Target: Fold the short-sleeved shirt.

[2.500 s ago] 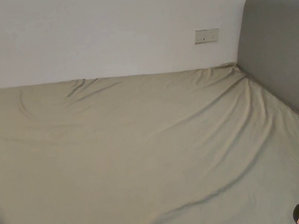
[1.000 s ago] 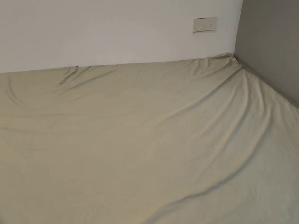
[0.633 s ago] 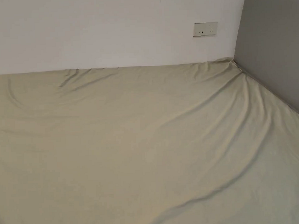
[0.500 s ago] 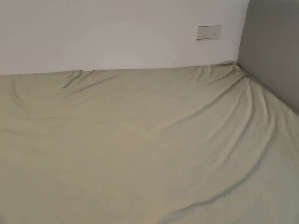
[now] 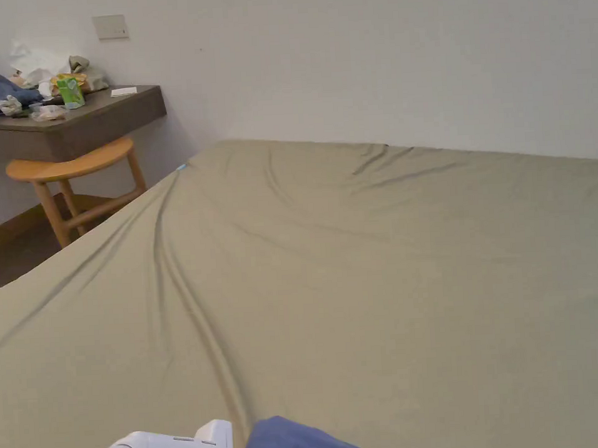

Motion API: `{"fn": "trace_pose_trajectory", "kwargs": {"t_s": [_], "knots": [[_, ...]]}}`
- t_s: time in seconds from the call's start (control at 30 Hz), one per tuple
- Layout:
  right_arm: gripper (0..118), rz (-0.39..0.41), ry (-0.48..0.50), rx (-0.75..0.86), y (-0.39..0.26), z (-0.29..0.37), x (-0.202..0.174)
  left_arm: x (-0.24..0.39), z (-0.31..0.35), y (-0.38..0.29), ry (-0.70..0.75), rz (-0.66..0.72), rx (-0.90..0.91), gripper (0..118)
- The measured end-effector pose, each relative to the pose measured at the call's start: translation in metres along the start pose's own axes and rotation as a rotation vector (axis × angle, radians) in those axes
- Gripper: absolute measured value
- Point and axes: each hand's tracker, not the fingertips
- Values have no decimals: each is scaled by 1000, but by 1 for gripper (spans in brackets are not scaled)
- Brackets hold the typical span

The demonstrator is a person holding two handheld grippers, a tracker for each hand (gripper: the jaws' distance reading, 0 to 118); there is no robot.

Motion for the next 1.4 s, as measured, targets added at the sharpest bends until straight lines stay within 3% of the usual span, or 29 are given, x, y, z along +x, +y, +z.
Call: {"fn": "trace_pose_trajectory", "kwargs": {"t_s": [0.13, 0.23, 0.5, 0.53, 0.57, 0.6, 0.63, 0.67, 0.7, 0.77, 0.8, 0.83, 0.87, 0.9, 0.97, 1.17, 1.4], "knots": [[2, 4, -6, -14, 1, -14, -14, -64, 62, 25, 103, 124, 107, 25], [2, 18, -8, -37, 3, -24, -25, -73, 101, 25, 175, 196, 163, 25], [2, 39, -8, -51, 6, -33, -39, -117, 140, 35, 317, 291, 244, 25], [2, 41, -9, -50, 6, -32, -40, -115, 137, 32, 314, 317, 227, 30], [2, 44, -10, -46, 7, -32, -41, -125, 141, 41, 386, 313, 245, 44], [2, 45, -10, -44, 8, -31, -41, -122, 142, 42, 472, 283, 276, 68], [2, 45, -9, -40, 8, -30, -41, -115, 142, 38, 557, 235, 332, 98], [2, 47, -9, -36, 8, -28, -41, -106, 144, 34, 629, 192, 390, 111], [2, 48, -10, -30, 8, -27, -40, -120, 152, 45, 678, 158, 412, 111], [2, 45, -7, -23, 8, -22, -39, -107, 158, 45, 720, 121, 423, 88], [2, 41, -3, -17, 8, -21, -37, -98, 158, 43, 703, 113, 400, 68], [2, 37, -2, -12, 7, -19, -36, -94, 156, 44, 689, 90, 382, 35], [2, 33, -1, -6, 6, -17, -34, -86, 154, 41, 672, 75, 373, 15], [2, 26, 2, 0, 4, -14, -31, -74, 149, 36, 644, 50, 347, 7], [2, 14, 10, 9, 1, -9, -27, -48, 134, 24, 603, 25, 301, 0], [2, 6, -9, 54, -10, 20, -8, 50, 62, -18, 455, -259, 214, 0], [2, 86, -175, 175, -10, 68, 14, 220, -30, -104, 391, -608, 504, 0]]}}
